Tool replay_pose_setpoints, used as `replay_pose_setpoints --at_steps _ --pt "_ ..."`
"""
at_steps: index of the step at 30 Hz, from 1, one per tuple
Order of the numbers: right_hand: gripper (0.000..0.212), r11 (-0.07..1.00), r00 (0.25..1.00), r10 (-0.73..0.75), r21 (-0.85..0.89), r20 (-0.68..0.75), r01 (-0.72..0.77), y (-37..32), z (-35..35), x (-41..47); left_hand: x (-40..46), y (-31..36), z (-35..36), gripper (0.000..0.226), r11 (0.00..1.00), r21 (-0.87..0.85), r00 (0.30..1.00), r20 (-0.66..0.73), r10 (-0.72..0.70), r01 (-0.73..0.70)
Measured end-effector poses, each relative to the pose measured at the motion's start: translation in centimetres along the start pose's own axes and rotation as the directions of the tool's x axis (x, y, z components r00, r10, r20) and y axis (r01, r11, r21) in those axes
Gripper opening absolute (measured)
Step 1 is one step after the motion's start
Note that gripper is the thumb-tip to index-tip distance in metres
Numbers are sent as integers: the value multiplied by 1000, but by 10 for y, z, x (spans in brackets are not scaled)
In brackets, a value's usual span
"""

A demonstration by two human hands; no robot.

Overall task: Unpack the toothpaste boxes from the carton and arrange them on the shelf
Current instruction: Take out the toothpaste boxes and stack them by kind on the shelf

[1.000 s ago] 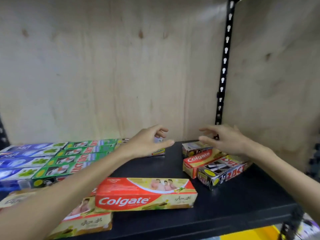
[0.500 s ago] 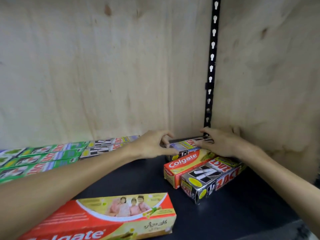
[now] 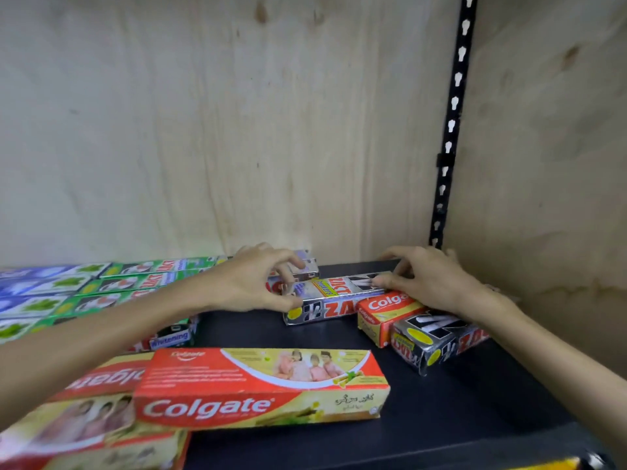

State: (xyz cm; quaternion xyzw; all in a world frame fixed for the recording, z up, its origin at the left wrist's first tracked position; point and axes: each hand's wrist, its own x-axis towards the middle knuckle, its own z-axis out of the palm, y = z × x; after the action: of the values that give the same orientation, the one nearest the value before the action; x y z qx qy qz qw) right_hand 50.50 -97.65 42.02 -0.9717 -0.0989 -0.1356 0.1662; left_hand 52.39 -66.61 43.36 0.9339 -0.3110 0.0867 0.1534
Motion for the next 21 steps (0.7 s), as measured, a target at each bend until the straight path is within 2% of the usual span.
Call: replay_pose_setpoints --at_steps 3,7,10,17,21 --pt "66 998 999 -52 36 -4 52 -25 12 0 -29 -18 -10 66 999 38 999 -14 -31 32" --pt "75 993 995 -104 58 -6 105 -52 22 0 -54 -39 -16 53 996 -13 996 -38 -86 85" --pt "85 992 992 -125 36 -7 125 -59 20 -11 -65 -41 -17 53 994 -53 995 -2 -101 101" --pt "80 989 989 -148 14 8 148 -52 8 -45 -74 -28 -13 49 996 -68 998 -10 -61 60" --pt "76 990 989 -144 -3 10 144 -52 7 -50 -67 -24 -15 50 993 -28 990 -82 -116 114"
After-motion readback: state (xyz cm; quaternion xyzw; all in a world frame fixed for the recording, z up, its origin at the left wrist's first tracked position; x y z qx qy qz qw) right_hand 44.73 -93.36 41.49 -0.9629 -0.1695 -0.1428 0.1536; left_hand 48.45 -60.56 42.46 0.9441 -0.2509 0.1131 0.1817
